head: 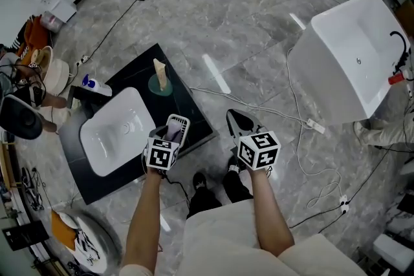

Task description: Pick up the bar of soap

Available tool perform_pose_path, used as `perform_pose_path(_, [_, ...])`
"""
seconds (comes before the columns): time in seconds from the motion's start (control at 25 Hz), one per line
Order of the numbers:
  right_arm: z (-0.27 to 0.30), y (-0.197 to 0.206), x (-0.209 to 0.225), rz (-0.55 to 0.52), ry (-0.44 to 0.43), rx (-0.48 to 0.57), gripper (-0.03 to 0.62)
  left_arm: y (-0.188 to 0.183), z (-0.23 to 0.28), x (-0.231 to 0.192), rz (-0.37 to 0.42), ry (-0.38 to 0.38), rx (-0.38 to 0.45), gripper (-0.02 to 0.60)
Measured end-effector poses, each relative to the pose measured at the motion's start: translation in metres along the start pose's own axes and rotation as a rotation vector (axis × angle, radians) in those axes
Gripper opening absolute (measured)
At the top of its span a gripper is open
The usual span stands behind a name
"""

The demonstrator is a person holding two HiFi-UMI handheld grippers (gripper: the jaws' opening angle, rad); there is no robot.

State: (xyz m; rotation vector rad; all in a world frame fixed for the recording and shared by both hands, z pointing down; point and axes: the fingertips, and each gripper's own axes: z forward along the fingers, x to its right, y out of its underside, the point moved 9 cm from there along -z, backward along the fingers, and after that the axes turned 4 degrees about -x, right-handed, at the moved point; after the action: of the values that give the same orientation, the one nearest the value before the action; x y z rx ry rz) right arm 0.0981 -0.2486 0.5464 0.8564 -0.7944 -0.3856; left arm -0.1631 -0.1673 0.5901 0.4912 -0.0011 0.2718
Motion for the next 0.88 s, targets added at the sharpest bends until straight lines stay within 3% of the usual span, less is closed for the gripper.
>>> perform_pose_path(0.2, [-0.005,0.001,-0.001,-0.025,0.015,-0.004,0.006,0.002,-0.008,0.003,-0.082,-0.024,0.097,0.189])
perform_pose_path(0.56, [-0.014,0.004,-0.015,-0.033,0.056,0.016,0.006,0.005,-0.028,0.006,-0.158,-0.021,0.233,0.190])
perform_pose_path(0.88, [-0.026,0.032,-0.037,-0.050,0.109,-0.041,0.006,0.011,-0.066,0.020,-0.143,0.028,0.318,0.190])
